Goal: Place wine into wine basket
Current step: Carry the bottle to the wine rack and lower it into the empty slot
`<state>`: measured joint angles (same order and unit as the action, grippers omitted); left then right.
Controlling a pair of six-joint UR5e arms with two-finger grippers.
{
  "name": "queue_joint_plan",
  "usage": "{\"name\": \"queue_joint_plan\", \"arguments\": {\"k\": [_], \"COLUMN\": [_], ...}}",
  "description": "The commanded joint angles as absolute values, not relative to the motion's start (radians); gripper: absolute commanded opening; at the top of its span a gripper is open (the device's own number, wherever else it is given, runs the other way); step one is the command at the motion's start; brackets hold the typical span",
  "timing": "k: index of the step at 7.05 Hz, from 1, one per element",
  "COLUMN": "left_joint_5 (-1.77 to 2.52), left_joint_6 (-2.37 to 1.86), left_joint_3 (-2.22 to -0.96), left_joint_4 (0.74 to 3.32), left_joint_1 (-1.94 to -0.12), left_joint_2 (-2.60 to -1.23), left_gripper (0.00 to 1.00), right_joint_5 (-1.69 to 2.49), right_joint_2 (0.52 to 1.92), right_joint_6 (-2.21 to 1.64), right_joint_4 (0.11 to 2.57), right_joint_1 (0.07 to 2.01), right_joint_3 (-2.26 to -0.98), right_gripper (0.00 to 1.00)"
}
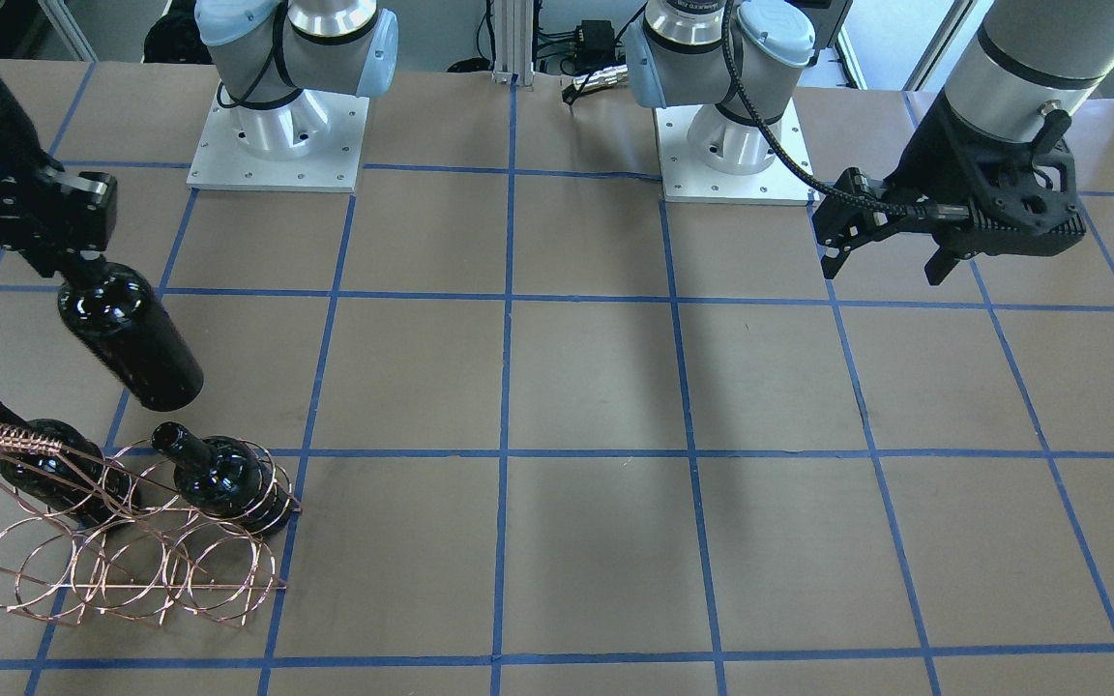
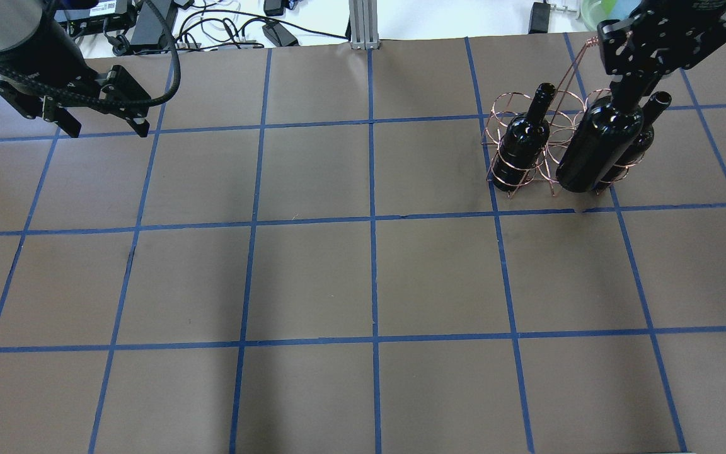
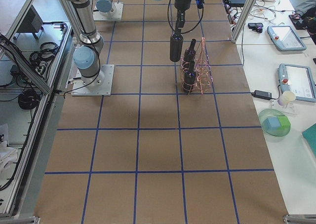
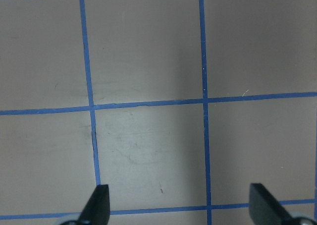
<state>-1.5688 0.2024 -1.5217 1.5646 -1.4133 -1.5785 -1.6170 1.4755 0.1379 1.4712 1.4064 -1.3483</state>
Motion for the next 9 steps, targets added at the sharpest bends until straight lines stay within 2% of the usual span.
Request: {"name": "queue_joint_plan", "arguments": {"k": [1,4,9], "left_joint_5": [-1.572,-1.572,-1.574], "left_joint_6": [0.202,0.202,0.18], "left_joint_3": [-1.522,-1.522,-1.522], "left_joint_4": [1.565,1.565,1.56], "left_joint_1": [-1.413,-1.413,-1.492], "left_joint_2": [-1.578,-1.578,-1.572], "left_gripper": [1.0,1.0,1.0], "right_joint_5": [-1.603,-1.598,-1.591], "right_joint_2": [1.404,1.341,1.327], "right_joint_6": [0.147,0.149,0.16], "right_joint_4": [1.531,1.565,1.615], "right_joint_1": [1.382,1.382,1.384], "right_joint_3": [-1.266,-1.244,-1.316], "right_gripper": [0.28,0.28,0.26]}}
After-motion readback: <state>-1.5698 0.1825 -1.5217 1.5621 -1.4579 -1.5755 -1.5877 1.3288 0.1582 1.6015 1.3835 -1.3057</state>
